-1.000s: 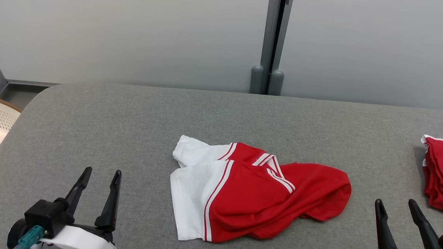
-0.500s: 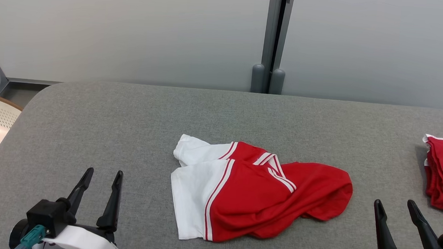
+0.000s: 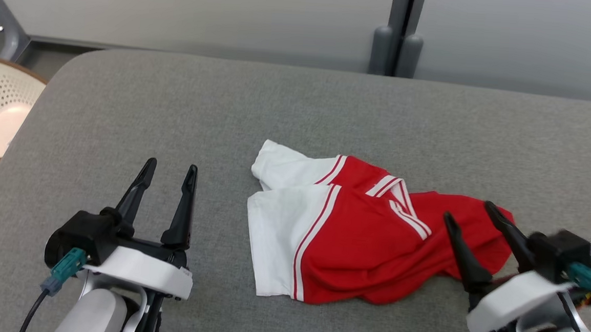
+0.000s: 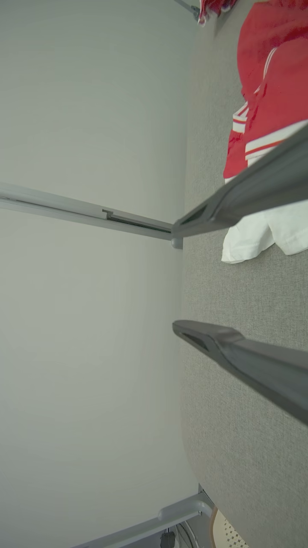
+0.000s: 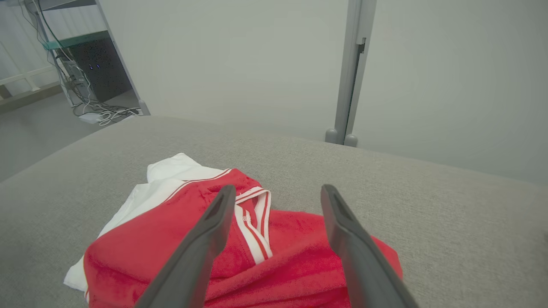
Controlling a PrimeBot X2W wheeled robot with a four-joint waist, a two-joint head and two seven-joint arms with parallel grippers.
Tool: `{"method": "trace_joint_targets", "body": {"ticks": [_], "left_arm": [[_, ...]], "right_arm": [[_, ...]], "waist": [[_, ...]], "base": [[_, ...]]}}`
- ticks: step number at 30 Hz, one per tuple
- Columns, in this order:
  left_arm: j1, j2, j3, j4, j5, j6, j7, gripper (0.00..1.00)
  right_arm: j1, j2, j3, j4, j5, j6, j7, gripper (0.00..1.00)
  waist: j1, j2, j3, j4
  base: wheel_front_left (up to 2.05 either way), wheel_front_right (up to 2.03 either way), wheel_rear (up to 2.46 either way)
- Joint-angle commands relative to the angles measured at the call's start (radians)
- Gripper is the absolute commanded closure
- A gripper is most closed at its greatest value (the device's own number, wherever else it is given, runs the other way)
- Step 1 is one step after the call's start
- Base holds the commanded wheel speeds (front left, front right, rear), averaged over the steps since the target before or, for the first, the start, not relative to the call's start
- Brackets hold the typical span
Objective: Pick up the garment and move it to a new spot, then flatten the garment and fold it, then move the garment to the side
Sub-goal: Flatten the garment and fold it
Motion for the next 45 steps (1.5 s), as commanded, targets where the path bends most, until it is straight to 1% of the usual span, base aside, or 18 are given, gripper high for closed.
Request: {"method": "trace_joint_targets", "body": {"ticks": [1, 4, 9, 10, 11, 12, 16, 17, 18, 20, 27, 31, 35, 39, 41, 43, 45], "left_arm": [[-0.025, -0.006, 0.002, 0.003, 0.007, -0.006, -0.004, 0.00], [-0.059, -0.031, 0.001, 0.010, 0.018, -0.017, -0.009, 0.00], [-0.094, -0.068, 0.014, 0.025, 0.039, -0.036, -0.011, 0.00], [-0.097, -0.076, 0.016, 0.024, 0.044, -0.037, -0.011, 0.00], [-0.097, -0.076, 0.016, 0.024, 0.044, -0.037, -0.011, 0.00], [-0.103, -0.088, 0.027, 0.023, 0.058, -0.045, -0.011, 0.00], [-0.104, -0.108, 0.045, 0.024, 0.079, -0.062, -0.011, 0.00], [-0.104, -0.108, 0.045, 0.024, 0.079, -0.062, -0.011, 0.00], [-0.103, -0.118, 0.054, 0.026, 0.089, -0.070, -0.011, 0.00], [-0.102, -0.128, 0.064, 0.026, 0.098, -0.080, -0.011, 0.00], [-0.096, -0.149, 0.094, 0.028, 0.124, -0.098, -0.010, 0.00], [-0.094, -0.160, 0.107, 0.030, 0.140, -0.107, -0.010, 0.00], [-0.097, -0.166, 0.118, 0.029, 0.152, -0.116, -0.010, 0.00], [-0.090, -0.174, 0.134, 0.026, 0.162, -0.121, -0.010, 0.00], [-0.080, -0.177, 0.143, 0.024, 0.168, -0.121, -0.010, 0.00], [-0.068, -0.178, 0.152, 0.022, 0.174, -0.120, -0.010, 0.00], [-0.058, -0.177, 0.160, 0.021, 0.181, -0.121, -0.010, 0.00]], "right_arm": [[-0.054, -0.026, 0.034, 0.022, 0.011, 0.000, 0.009, 0.00], [-0.174, -0.088, 0.142, 0.090, 0.052, 0.000, 0.030, 0.00], [-0.335, -0.166, 0.313, 0.186, 0.130, 0.000, 0.084, 0.00], [-0.357, -0.178, 0.336, 0.203, 0.146, 0.000, 0.095, 0.00], [-0.357, -0.178, 0.336, 0.203, 0.146, 0.000, 0.095, 0.00], [-0.398, -0.200, 0.382, 0.232, 0.168, 0.000, 0.115, 0.00], [-0.462, -0.233, 0.463, 0.276, 0.211, 0.000, 0.166, 0.00], [-0.462, -0.233, 0.463, 0.276, 0.211, 0.000, 0.166, 0.00], [-0.487, -0.249, 0.496, 0.288, 0.236, 0.000, 0.192, 0.53], [-0.504, -0.260, 0.524, 0.290, 0.265, 0.000, 0.207, 1.00], [-0.535, -0.307, 0.589, 0.269, 0.346, 0.000, 0.209, 1.00], [-0.541, -0.319, 0.594, 0.261, 0.362, 0.000, 0.156, 1.00], [-0.534, -0.328, 0.583, 0.252, 0.352, 0.000, 0.087, 1.00], [-0.507, -0.335, 0.544, 0.235, 0.336, 0.000, 0.008, 1.00], [-0.488, -0.332, 0.510, 0.225, 0.327, 0.000, -0.033, 1.00], [-0.452, -0.320, 0.447, 0.214, 0.318, 0.000, -0.079, 1.00], [-0.397, -0.298, 0.356, 0.204, 0.310, 0.000, -0.126, 1.00]], "waist": [[0.0000, 0.0000, 0.080, 0.054], [0.0000, 0.0000, 0.125, 0.081], [0.0000, 0.0000, 0.162, 0.119], [0.0000, 0.0000, 0.165, 0.124], [0.0000, 0.0000, 0.165, 0.124], [0.0000, 0.0000, 0.170, 0.132], [0.0000, 0.0000, 0.175, 0.140], [0.0000, 0.0000, 0.175, 0.140], [0.0000, 0.0000, 0.177, 0.142], [0.0000, 0.0000, 0.178, 0.144], [0.0000, 0.0000, 0.185, 0.138], [0.0000, 0.0000, 0.187, 0.134], [0.0000, 0.0000, 0.188, 0.134], [0.0000, 0.0000, 0.183, 0.128], [0.0000, 0.0000, 0.175, 0.118], [0.0000, 0.0000, 0.163, 0.104], [0.0000, 0.0000, 0.150, 0.088]], "base": [[0.00, 0.00, 0.00], [0.00, 0.00, 0.00], [0.00, 0.00, 0.00], [0.00, 0.00, 0.00], [0.00, 0.00, 0.00], [0.00, 0.00, 0.00], [0.00, 0.00, 0.00], [0.00, 0.00, 0.00], [0.00, 0.00, 0.00], [0.00, 0.00, 0.00], [0.00, 0.00, 0.00], [0.00, 0.00, 0.00], [0.00, 0.00, 0.00], [0.00, 0.00, 0.00], [0.00, 0.00, 0.00], [0.00, 0.00, 0.00], [0.00, 0.00, 0.00]]}}
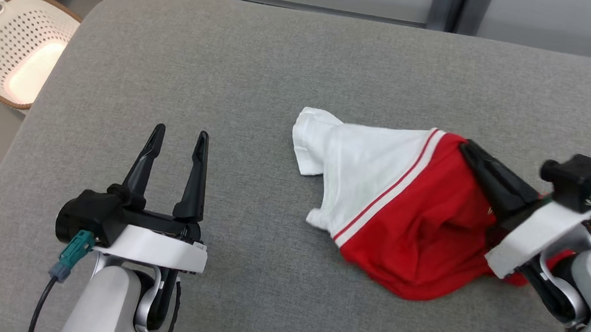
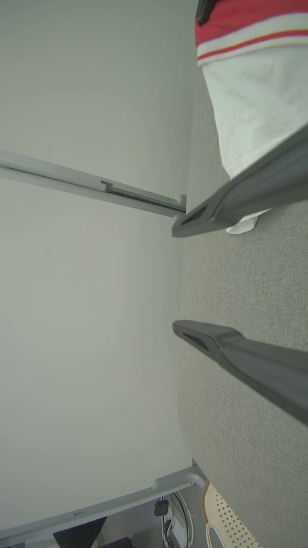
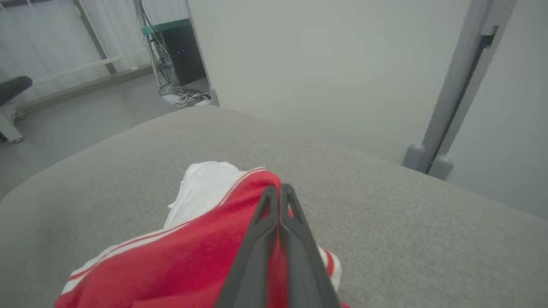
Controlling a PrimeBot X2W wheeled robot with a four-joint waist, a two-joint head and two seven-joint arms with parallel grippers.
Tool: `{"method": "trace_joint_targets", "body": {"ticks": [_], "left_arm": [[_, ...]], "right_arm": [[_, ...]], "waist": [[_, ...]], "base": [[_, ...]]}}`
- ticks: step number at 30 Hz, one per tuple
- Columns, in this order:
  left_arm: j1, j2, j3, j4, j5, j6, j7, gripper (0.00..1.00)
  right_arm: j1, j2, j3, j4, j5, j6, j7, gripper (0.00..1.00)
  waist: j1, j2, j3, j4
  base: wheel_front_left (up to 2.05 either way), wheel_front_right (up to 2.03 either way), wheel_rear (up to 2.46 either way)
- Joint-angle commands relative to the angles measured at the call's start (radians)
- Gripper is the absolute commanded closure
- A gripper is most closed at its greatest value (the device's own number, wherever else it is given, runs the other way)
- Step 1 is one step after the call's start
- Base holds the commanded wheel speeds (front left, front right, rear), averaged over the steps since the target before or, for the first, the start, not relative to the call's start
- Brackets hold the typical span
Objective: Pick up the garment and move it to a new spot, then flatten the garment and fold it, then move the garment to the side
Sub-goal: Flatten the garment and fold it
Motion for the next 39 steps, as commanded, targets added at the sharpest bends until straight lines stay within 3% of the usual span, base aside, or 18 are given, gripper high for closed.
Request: {"method": "trace_joint_targets", "body": {"ticks": [1, 9, 14, 20, 24, 25, 27, 28, 34, 39], "left_arm": [[0.015, 0.006, 0.010, -0.004, 0.012, -0.003, -0.001, 0.00], [0.032, 0.028, 0.033, -0.017, 0.021, 0.001, -0.001, 0.00], [0.034, 0.037, 0.035, -0.021, 0.016, 0.004, 0.001, 0.00], [0.037, 0.046, 0.038, -0.025, 0.012, 0.010, 0.005, 0.00], [0.038, 0.050, 0.039, -0.023, 0.008, 0.014, 0.006, 0.00], [0.040, 0.052, 0.039, -0.022, 0.008, 0.015, 0.006, 0.00], [0.045, 0.053, 0.042, -0.021, 0.004, 0.019, 0.005, 0.00], [0.050, 0.052, 0.044, -0.021, 0.002, 0.020, 0.005, 0.00], [0.093, 0.055, 0.046, -0.018, -0.007, 0.024, 0.005, 0.00], [0.140, 0.063, 0.036, -0.017, 0.003, 0.036, 0.013, 0.00]], "right_arm": [[0.060, 0.018, -0.078, -0.008, -0.018, 0.000, -0.035, 1.00], [0.360, 0.196, -0.443, -0.079, -0.104, 0.000, -0.086, 1.00], [0.492, 0.322, -0.620, -0.086, -0.132, 0.000, -0.119, 1.00], [0.550, 0.386, -0.732, -0.042, -0.154, 0.000, -0.156, 1.00], [0.553, 0.411, -0.748, 0.015, -0.172, 0.000, -0.159, 1.00], [0.542, 0.411, -0.740, 0.023, -0.176, 0.000, -0.168, 0.96], [0.523, 0.409, -0.726, 0.020, -0.190, 0.000, -0.184, 0.28], [0.516, 0.408, -0.721, 0.012, -0.201, 0.000, -0.197, 0.00], [0.492, 0.397, -0.694, -0.114, -0.325, 0.000, -0.231, 0.00], [0.518, 0.392, -0.648, -0.222, -0.389, 0.000, -0.160, 0.00]], "waist": [[0.0000, -0.0001, -0.017, -0.025], [0.0000, -0.0001, -0.029, -0.098], [0.0000, -0.0001, -0.022, -0.126], [0.0000, -0.0001, -0.010, -0.141], [0.0000, -0.0001, -0.008, -0.147], [0.0000, -0.0001, -0.010, -0.148], [0.0000, -0.0001, -0.015, -0.154], [0.0000, -0.0001, -0.022, -0.158], [0.0000, -0.0001, -0.084, -0.174], [0.0000, -0.0001, -0.151, -0.179]], "base": [[0.00, 0.00, 0.00], [0.00, 0.00, 0.00], [0.00, 0.00, 0.00], [0.00, 0.00, 0.00], [0.00, 0.00, 0.00], [0.00, 0.00, 0.00], [0.00, 0.00, 0.00], [0.00, 0.00, 0.00], [0.00, 0.00, 0.00], [0.00, 0.00, 0.00]]}}
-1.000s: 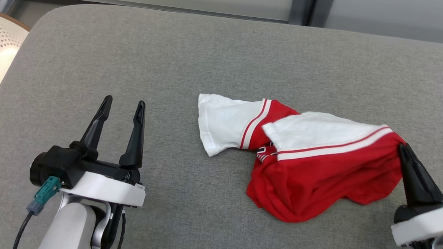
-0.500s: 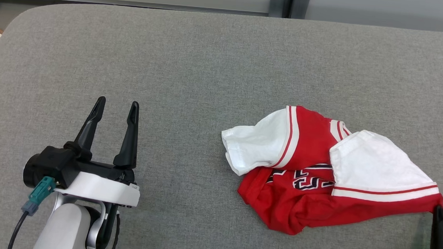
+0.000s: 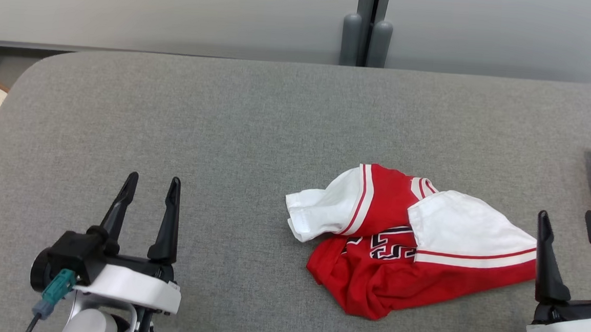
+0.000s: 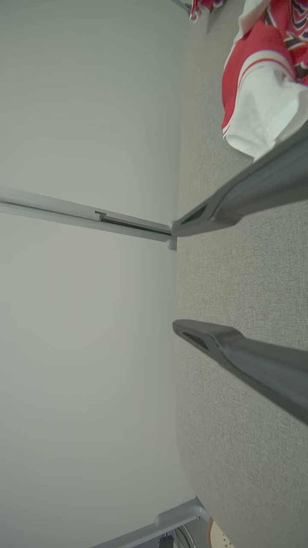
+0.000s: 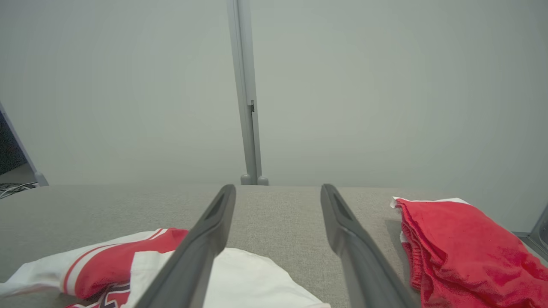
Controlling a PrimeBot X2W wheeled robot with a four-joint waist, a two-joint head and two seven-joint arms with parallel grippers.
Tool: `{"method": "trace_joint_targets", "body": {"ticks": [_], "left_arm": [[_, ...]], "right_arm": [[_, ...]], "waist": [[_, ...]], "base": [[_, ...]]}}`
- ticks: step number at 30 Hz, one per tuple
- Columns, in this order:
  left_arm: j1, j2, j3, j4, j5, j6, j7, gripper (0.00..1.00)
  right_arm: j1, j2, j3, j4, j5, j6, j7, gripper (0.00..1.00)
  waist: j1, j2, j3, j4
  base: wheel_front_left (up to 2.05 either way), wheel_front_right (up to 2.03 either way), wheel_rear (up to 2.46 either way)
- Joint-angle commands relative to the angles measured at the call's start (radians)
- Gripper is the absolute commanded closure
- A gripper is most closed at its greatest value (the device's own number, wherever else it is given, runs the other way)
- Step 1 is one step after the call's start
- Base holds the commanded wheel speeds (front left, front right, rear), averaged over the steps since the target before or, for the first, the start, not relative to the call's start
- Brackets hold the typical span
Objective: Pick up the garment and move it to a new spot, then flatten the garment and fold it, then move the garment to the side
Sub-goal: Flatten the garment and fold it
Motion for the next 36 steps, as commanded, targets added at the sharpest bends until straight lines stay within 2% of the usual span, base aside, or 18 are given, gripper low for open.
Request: {"method": "trace_joint_targets", "body": {"ticks": [1, 7, 15, 22, 26, 30, 31, 32, 36], "left_arm": [[0.022, 0.004, -0.003, -0.002, 0.008, 0.009, 0.002, 0.00], [0.097, 0.009, -0.016, -0.017, 0.013, 0.027, 0.018, 0.00], [0.128, 0.006, -0.026, -0.037, 0.003, 0.041, 0.029, 0.00], [0.124, 0.001, -0.033, -0.037, -0.009, 0.034, 0.032, 0.00], [0.086, -0.013, -0.085, -0.039, 0.005, 0.011, 0.055, 0.00], [0.052, -0.042, -0.183, -0.005, -0.012, -0.042, 0.120, 0.00], [0.052, -0.042, -0.183, -0.005, -0.012, -0.042, 0.120, 0.00], [0.031, -0.053, -0.242, 0.027, -0.019, -0.063, 0.152, 0.00], [0.000, -0.072, -0.337, 0.118, -0.046, -0.087, 0.199, 0.00]], "right_arm": [[0.021, -0.003, 0.011, -0.020, -0.014, 0.000, 0.018, 0.00], [0.097, 0.020, 0.042, -0.099, -0.031, 0.000, 0.083, 0.00], [0.134, 0.044, 0.037, -0.148, -0.029, 0.000, 0.112, 0.00], [0.132, 0.048, 0.031, -0.161, -0.022, 0.000, 0.114, 0.00], [0.125, 0.052, 0.025, -0.170, -0.019, 0.000, 0.117, 0.00], [0.102, 0.058, 0.038, -0.180, -0.022, 0.000, 0.123, 0.00], [0.102, 0.058, 0.038, -0.180, -0.022, 0.000, 0.123, 0.00], [0.091, 0.058, 0.046, -0.179, -0.015, 0.000, 0.125, 0.00], [0.070, 0.060, 0.053, -0.171, -0.008, 0.000, 0.122, 0.00]], "waist": [[0.0000, 0.0000, -0.040, -0.004], [0.0000, 0.0000, -0.099, 0.000], [0.0000, 0.0000, -0.096, -0.002], [0.0000, 0.0000, -0.094, 0.002], [0.0000, 0.0000, -0.078, 0.004], [0.0000, 0.0000, -0.043, -0.009], [0.0000, 0.0000, -0.043, -0.009], [0.0000, 0.0000, -0.022, -0.024], [0.0000, 0.0000, 0.014, -0.061]], "base": [[0.00, 0.00, 0.00], [0.00, 0.00, 0.00], [0.00, 0.00, 0.00], [0.00, 0.00, 0.00], [0.00, 0.00, 0.00], [0.00, 0.00, 0.00], [0.00, 0.00, 0.00], [0.00, 0.00, 0.00], [0.00, 0.00, 0.00]]}}
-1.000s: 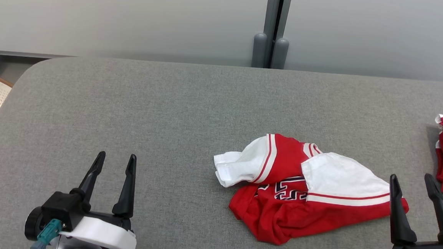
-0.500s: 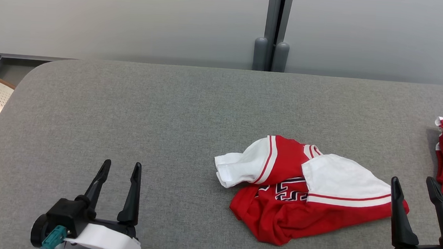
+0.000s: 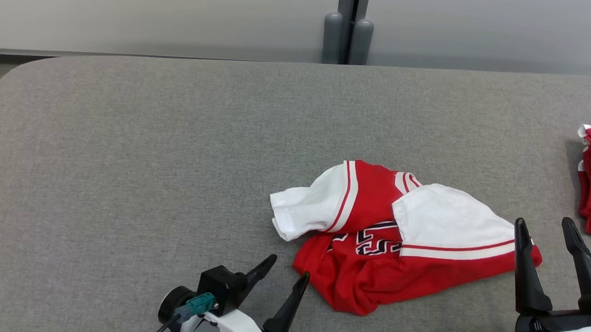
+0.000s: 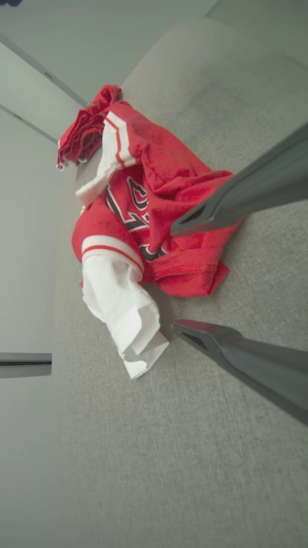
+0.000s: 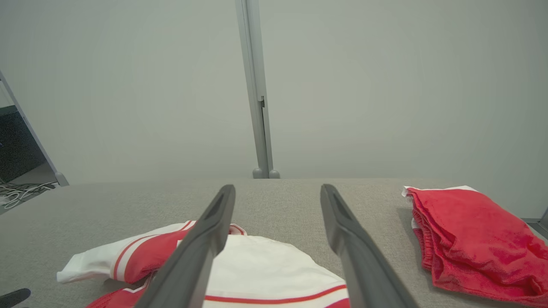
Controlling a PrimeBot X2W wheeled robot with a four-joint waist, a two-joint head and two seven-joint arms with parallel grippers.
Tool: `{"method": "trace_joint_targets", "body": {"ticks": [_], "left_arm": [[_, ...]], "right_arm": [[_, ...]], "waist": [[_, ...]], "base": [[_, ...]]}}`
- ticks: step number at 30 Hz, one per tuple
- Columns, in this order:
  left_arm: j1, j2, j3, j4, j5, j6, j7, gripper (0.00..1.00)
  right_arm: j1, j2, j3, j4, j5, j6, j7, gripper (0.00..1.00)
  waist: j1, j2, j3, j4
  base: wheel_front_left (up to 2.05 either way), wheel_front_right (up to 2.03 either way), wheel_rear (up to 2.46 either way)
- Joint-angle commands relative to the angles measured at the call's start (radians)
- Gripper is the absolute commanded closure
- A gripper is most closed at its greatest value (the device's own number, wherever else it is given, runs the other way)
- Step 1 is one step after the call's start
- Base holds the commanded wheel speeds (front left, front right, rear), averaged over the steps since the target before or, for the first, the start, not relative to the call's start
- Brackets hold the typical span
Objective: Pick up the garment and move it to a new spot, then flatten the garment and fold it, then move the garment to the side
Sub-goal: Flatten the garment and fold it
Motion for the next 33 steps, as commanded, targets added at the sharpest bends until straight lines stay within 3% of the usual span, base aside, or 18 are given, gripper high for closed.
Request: {"method": "trace_joint_targets", "body": {"ticks": [1, 9, 10, 11, 15, 21, 27, 33], "left_arm": [[-0.030, 0.000, -0.021, 0.031, -0.018, -0.007, 0.008, 0.00], [-0.115, -0.008, -0.080, 0.166, -0.092, -0.021, 0.002, 0.00], [-0.126, -0.008, -0.080, 0.178, -0.098, -0.022, -0.004, 0.93], [-0.135, -0.007, -0.076, 0.185, -0.097, -0.023, -0.018, 1.00], [-0.159, 0.007, -0.045, 0.178, -0.105, -0.020, -0.076, 1.00], [-0.180, 0.053, -0.005, 0.049, -0.087, 0.013, -0.118, 1.00], [-0.147, 0.101, 0.024, -0.104, -0.086, 0.056, -0.081, 1.00], [-0.118, 0.121, 0.034, -0.167, -0.085, 0.085, -0.063, 1.00]], "right_arm": [[-0.014, 0.001, -0.004, 0.005, 0.006, 0.000, -0.002, 0.00], [-0.036, 0.011, -0.005, 0.011, 0.011, 0.000, -0.018, 0.00], [-0.041, 0.012, -0.006, 0.011, 0.015, 0.000, -0.019, 0.00], [-0.045, 0.013, -0.007, 0.013, 0.016, 0.000, -0.022, 0.00], [-0.045, 0.014, -0.014, 0.021, 0.022, 0.000, -0.026, 0.00], [-0.054, 0.019, -0.026, 0.039, 0.035, 0.000, -0.039, 0.00], [-0.061, 0.022, -0.022, 0.051, 0.035, 0.000, -0.046, 0.00], [-0.057, 0.023, -0.023, 0.055, 0.033, 0.000, -0.047, 0.00]], "waist": [[0.0000, 0.0000, 0.032, -0.032], [0.0000, 0.0000, 0.081, -0.077], [0.0000, 0.0000, 0.085, -0.079], [0.0000, 0.0000, 0.088, -0.080], [0.0000, 0.0000, 0.093, -0.075], [0.0000, 0.0000, 0.092, -0.043], [0.0000, 0.0000, 0.077, -0.025], [0.0000, 0.0000, 0.063, -0.022]], "base": [[0.00, 0.00, 0.00], [0.00, 0.00, 0.00], [0.00, 0.00, 0.00], [0.00, 0.00, 0.00], [0.00, 0.00, 0.00], [0.00, 0.00, 0.00], [0.00, 0.00, 0.00], [0.00, 0.00, 0.00]]}}
